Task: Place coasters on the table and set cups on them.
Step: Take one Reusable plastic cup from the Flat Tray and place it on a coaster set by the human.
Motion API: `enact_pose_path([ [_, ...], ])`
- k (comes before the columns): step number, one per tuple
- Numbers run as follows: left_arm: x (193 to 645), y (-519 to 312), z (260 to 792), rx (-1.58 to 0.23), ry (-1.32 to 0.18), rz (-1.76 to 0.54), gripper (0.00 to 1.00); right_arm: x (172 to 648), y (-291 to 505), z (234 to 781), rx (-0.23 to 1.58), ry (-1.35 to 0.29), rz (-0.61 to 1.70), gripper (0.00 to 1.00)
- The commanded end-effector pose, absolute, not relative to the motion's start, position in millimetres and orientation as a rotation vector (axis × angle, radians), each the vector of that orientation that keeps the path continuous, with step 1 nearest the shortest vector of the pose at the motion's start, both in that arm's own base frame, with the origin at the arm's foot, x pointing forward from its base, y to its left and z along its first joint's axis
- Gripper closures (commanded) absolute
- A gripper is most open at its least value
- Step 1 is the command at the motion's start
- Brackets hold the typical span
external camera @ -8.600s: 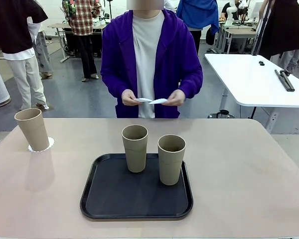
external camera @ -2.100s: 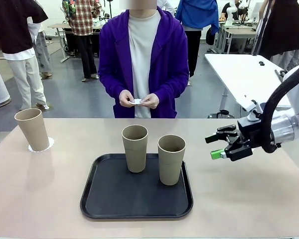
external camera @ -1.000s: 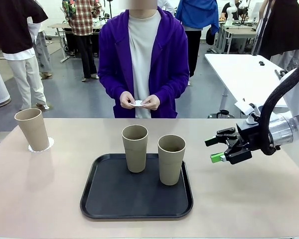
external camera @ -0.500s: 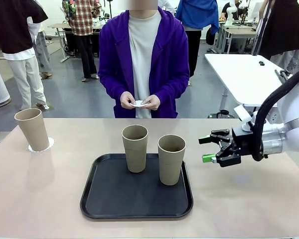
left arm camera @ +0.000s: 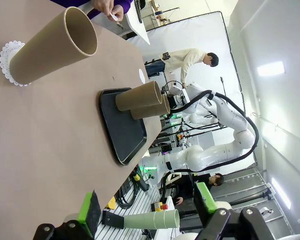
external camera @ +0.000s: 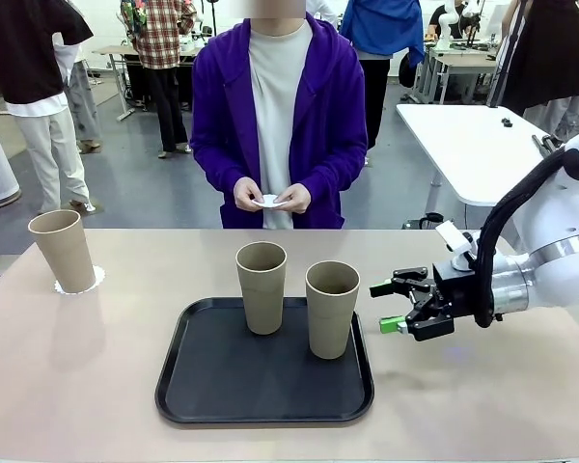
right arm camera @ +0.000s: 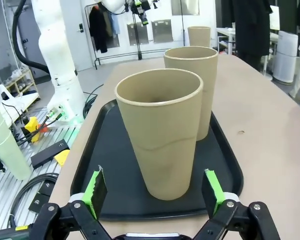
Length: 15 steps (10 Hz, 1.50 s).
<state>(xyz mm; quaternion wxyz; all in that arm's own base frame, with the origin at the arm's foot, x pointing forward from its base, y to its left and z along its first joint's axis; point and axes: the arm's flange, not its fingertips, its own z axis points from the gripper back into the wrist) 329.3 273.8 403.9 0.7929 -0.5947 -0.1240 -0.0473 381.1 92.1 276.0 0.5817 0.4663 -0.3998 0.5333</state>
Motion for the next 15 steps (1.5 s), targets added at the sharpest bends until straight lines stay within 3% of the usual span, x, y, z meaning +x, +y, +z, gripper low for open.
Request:
enact_pose_path([
  [1,329.4,275.0,406.4,-1.286,-0.274,-0.099,0.00,391.6,104.3,265.5,1.124,-0.936,1.264,0.00],
  [9,329.4,275.0,406.4,-1.286,-0.274,-0.099,0.00,389.9,102.8,267.5,1.119,-0.911,1.257,0.00],
  [15,329.4,275.0,406.4,-1.286,-0.274,-0.099,0.00,399.7,122.1,247.3,1.126,-0.986,1.284,0.00],
])
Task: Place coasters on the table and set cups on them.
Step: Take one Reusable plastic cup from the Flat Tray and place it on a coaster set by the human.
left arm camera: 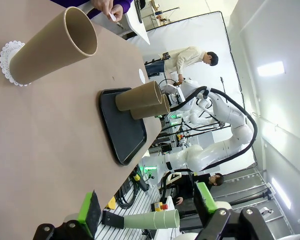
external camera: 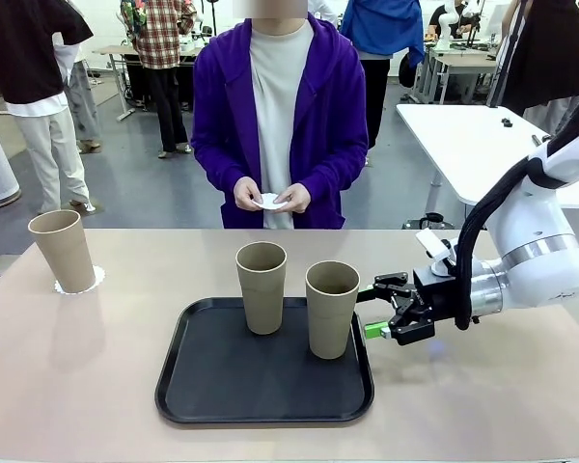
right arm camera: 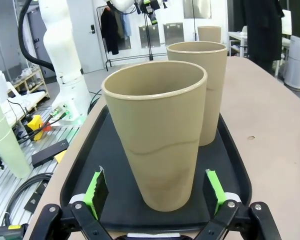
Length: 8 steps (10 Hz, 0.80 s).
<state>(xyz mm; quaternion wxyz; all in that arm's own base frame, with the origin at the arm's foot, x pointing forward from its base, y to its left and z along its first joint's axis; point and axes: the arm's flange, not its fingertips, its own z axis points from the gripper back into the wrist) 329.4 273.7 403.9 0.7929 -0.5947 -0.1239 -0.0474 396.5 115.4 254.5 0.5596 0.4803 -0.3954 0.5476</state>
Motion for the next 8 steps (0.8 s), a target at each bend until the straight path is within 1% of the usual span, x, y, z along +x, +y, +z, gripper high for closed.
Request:
enact_pose_path([
  [1,329.4,275.0,406.4,-1.286,-0.274,-0.099,0.00,403.4,121.6,241.4,1.123,-1.007,1.266,0.00],
  [2,329.4,275.0,406.4,-1.286,-0.274,-0.099,0.00,407.0,123.1,238.1,1.123,-1.024,1.250,0.00],
  [3,329.4,275.0,406.4,-1.286,-0.274,-0.099,0.00,411.2,126.9,234.5,1.100,-1.013,1.257,0.00],
  [8,329.4,275.0,406.4,-1.286,-0.274,-0.099,0.00,414.6,144.4,223.5,1.122,-0.958,1.288,0.00],
])
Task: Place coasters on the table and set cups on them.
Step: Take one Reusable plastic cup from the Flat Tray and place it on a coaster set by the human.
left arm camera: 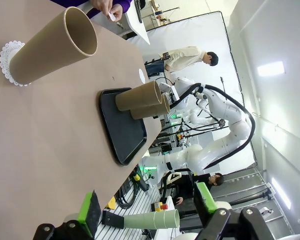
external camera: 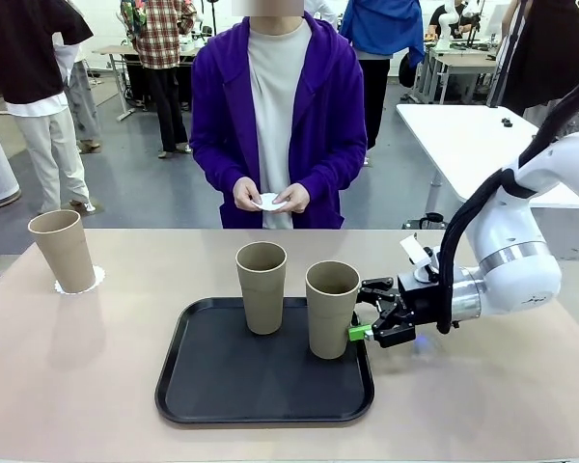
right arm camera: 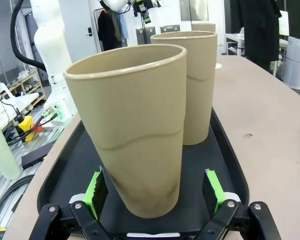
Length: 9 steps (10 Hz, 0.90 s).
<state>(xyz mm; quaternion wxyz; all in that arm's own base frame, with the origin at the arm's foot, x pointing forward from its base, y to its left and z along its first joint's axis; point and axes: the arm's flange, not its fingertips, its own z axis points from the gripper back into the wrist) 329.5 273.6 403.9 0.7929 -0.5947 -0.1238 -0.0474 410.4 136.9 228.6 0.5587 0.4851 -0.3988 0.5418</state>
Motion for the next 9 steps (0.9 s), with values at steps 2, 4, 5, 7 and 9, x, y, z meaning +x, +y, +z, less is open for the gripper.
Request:
enact_pose_path([
  [2,329.4,275.0,406.4,-1.286,-0.274,-0.099,0.00,415.8,152.9,221.3,1.127,-0.939,1.301,0.00],
  [4,329.4,275.0,406.4,-1.286,-0.274,-0.099,0.00,419.0,164.4,218.2,1.123,-0.923,1.335,0.00],
  [5,329.4,275.0,406.4,-1.286,-0.274,-0.099,0.00,421.8,170.5,217.1,1.128,-0.924,1.343,0.00],
  [7,329.4,275.0,406.4,-1.286,-0.274,-0.099,0.00,423.6,176.0,215.7,1.143,-0.932,1.343,0.00],
  [9,329.4,275.0,406.4,-1.286,-0.274,-0.099,0.00,422.2,174.7,215.9,1.188,-0.968,1.393,0.37],
])
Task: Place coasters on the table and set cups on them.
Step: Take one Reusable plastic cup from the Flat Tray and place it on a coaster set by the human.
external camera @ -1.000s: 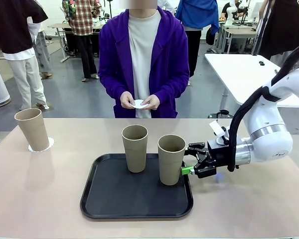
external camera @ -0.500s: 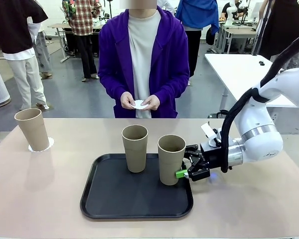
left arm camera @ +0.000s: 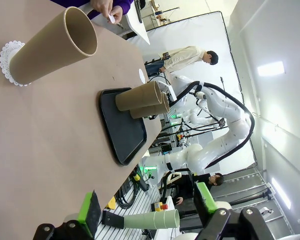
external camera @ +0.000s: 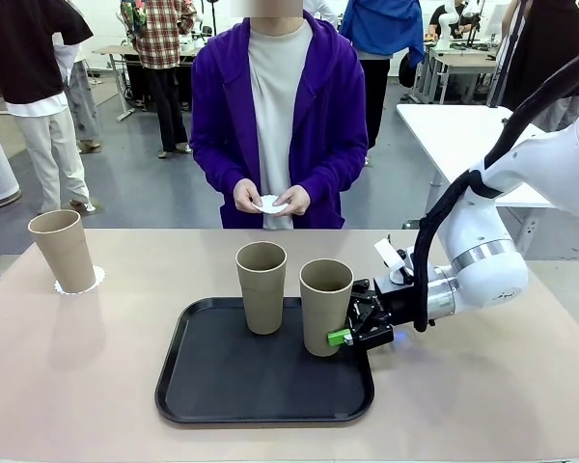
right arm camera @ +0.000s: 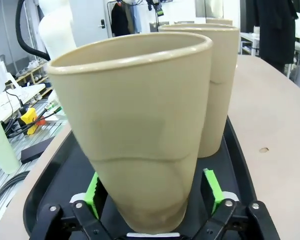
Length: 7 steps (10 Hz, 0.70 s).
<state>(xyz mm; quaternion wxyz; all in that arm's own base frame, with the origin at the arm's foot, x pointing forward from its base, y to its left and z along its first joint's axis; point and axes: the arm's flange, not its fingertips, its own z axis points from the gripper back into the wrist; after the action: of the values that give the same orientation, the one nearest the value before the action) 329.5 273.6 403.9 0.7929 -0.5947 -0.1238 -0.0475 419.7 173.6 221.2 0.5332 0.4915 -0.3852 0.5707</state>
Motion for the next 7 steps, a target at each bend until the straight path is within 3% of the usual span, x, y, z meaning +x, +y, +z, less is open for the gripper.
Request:
enact_pose_path([
  [1,329.4,275.0,406.4,-1.286,-0.274,-0.099,0.00,422.5,174.0,216.0,1.179,-0.963,1.390,0.58],
  [2,329.4,275.0,406.4,-1.286,-0.274,-0.099,0.00,421.9,172.9,216.6,1.185,-0.965,1.394,0.96],
  [3,329.4,275.0,406.4,-1.286,-0.274,-0.099,0.00,421.5,172.2,216.6,1.185,-0.968,1.399,1.00],
  [5,329.4,275.0,406.4,-1.286,-0.274,-0.099,0.00,419.5,170.1,221.5,1.178,-0.987,1.395,1.00],
  [6,329.4,275.0,406.4,-1.286,-0.274,-0.099,0.00,416.6,169.4,229.2,1.174,-1.007,1.342,0.79],
  [7,329.4,275.0,406.4,-1.286,-0.274,-0.099,0.00,412.1,166.2,243.2,1.176,-1.001,1.262,0.79],
])
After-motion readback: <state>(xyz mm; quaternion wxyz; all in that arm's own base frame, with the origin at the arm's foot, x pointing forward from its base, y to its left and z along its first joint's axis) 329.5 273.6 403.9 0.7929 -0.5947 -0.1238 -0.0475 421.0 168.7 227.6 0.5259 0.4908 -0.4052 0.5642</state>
